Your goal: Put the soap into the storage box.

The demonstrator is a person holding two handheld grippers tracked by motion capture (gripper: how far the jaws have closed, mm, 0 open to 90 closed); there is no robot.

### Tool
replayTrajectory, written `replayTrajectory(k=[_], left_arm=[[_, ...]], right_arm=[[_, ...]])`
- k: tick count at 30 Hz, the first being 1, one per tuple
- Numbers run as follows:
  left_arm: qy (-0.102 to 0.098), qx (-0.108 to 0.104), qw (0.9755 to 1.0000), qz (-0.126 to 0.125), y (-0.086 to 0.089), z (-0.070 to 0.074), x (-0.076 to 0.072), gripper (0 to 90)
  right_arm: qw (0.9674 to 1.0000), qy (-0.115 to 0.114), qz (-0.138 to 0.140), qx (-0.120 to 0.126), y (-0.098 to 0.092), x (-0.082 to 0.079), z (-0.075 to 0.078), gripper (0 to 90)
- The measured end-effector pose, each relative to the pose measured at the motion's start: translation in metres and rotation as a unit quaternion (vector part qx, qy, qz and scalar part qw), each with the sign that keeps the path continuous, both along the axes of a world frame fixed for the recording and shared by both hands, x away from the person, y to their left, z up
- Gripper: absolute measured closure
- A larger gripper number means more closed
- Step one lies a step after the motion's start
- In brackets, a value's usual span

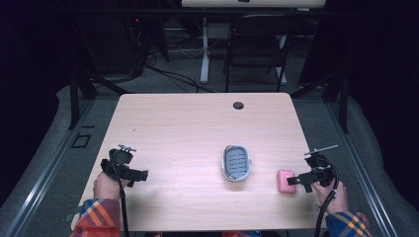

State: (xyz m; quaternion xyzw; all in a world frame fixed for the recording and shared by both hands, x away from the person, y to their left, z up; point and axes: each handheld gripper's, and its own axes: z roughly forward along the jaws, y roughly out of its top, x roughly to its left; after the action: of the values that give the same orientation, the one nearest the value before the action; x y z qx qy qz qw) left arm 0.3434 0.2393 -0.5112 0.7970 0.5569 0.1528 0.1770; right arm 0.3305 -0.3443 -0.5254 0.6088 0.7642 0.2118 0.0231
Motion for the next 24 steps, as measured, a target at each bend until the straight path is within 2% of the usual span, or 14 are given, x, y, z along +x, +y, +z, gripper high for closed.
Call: replayTrajectory(k=[2, 5, 15, 18, 24], left_arm=[[0.003, 0.006, 1.0000, -0.002, 0.000, 0.000, 0.001, 0.0], [0.005, 0.005, 1.0000, -0.001, -0.001, -0.001, 0.001, 0.0], [0.009, 0.001, 1.0000, -0.005, -0.002, -0.002, 0.002, 0.0], [0.010, 0.008, 0.9998, -0.012, -0.005, -0.002, 0.002, 0.0], [0.013, 0.007, 0.9998, -0.013, -0.005, -0.002, 0.003, 0.0]], right_arm=[[0.9999, 0.005, -0.003, -0.013, 0.001, 0.000, 0.000, 5.7], [0.9999, 0.006, -0.007, -0.015, 0.002, -0.001, 0.001, 6.2], [0.9998, 0.001, -0.010, -0.018, 0.014, -0.004, 0.008, 0.6], [0.9997, 0.006, -0.013, -0.022, 0.019, -0.003, 0.009, 0.0], [0.9996, 0.010, -0.012, -0.025, 0.029, 0.000, 0.010, 0.0]])
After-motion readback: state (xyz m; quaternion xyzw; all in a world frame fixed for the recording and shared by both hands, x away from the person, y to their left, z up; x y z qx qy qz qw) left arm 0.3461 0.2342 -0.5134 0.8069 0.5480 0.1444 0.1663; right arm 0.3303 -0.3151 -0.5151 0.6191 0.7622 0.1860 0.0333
